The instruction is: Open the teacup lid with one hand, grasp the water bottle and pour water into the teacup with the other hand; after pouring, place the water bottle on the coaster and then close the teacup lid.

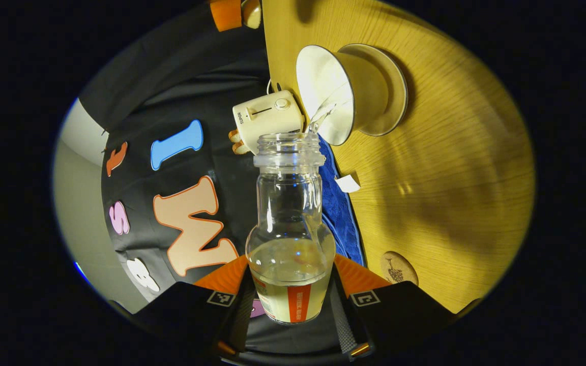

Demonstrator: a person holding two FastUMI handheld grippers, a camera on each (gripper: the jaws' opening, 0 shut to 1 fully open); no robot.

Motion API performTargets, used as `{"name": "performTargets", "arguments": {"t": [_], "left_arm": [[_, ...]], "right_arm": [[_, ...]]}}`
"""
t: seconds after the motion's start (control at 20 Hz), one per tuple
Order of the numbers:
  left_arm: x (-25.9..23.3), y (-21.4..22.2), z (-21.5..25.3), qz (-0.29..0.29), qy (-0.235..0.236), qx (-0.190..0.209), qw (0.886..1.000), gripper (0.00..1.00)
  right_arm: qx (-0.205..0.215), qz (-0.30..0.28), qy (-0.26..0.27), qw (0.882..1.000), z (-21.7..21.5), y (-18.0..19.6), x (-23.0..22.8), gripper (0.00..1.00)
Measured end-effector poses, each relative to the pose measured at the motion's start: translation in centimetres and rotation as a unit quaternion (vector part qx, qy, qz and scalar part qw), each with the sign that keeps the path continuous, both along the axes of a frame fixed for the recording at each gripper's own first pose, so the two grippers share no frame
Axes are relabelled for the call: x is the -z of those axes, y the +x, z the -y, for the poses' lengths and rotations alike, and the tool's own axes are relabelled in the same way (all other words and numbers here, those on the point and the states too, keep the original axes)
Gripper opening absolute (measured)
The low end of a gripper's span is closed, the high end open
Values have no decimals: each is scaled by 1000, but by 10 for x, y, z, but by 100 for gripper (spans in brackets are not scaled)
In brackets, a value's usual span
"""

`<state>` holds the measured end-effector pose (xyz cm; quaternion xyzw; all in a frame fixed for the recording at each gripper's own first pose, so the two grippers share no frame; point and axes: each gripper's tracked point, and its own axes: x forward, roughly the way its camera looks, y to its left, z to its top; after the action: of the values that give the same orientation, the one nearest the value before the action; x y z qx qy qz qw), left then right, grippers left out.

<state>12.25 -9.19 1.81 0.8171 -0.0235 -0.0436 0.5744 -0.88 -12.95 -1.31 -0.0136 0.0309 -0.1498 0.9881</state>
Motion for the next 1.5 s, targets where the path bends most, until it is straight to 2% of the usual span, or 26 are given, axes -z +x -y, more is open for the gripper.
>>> {"name": "performTargets", "arguments": {"t": [0.3,0.85,1.3,1.4,1.5], "left_arm": [[-18,3,7,23,45,14,999,67],[-62,5,26,73,101,44,991,67],[-36,13,19,55,76,40,995,65],[-29,16,19,47,53,43,997,66],[-20,17,18,33,7,44,998,66]], "right_arm": [[-2,0,0,1000,-1,0,0,31],[-2,-1,0,1000,0,0,0,31],[-2,-1,0,1000,0,0,0,31],[-2,-1,0,1000,0,1,0,31],[-2,-1,1,1000,0,0,0,31]]}}
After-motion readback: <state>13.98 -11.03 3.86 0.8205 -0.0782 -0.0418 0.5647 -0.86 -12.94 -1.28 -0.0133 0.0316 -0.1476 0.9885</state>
